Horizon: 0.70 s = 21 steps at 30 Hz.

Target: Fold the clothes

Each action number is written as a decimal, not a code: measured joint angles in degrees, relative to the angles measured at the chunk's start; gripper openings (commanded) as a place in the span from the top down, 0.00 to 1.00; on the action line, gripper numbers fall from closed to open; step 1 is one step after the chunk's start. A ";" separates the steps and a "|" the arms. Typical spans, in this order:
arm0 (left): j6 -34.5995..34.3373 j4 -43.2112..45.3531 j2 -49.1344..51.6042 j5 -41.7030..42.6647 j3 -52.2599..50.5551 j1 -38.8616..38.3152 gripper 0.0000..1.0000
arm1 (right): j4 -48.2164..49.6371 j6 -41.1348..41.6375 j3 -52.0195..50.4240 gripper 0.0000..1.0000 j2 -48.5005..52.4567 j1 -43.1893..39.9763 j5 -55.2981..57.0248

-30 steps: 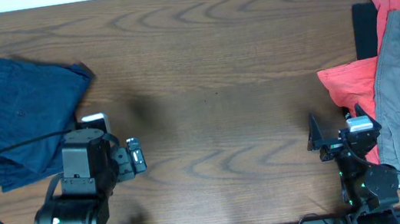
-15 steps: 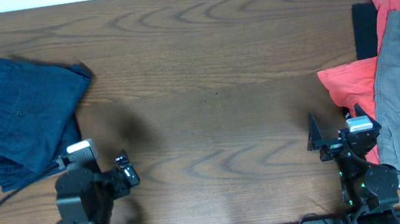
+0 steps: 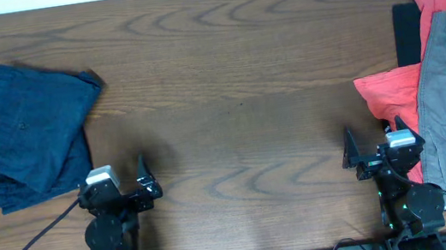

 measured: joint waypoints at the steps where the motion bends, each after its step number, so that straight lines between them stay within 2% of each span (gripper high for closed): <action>1: 0.26 0.98 -0.85 0.00 -0.94 0.00 0.02 | 0.00 0.00 0.00 0.01 0.00 0.00 0.00; 5: 2.56 5.62 -3.72 0.09 -2.71 0.00 0.02 | 0.00 0.00 0.00 0.01 0.00 0.00 -0.02; 13: 9.90 6.36 -4.09 3.28 -3.10 0.00 0.02 | 0.00 0.00 0.00 0.01 0.00 0.00 -0.02; 21: 10.93 6.36 -4.09 4.13 -3.15 0.00 0.02 | -0.02 0.00 0.00 0.01 0.00 0.00 -0.02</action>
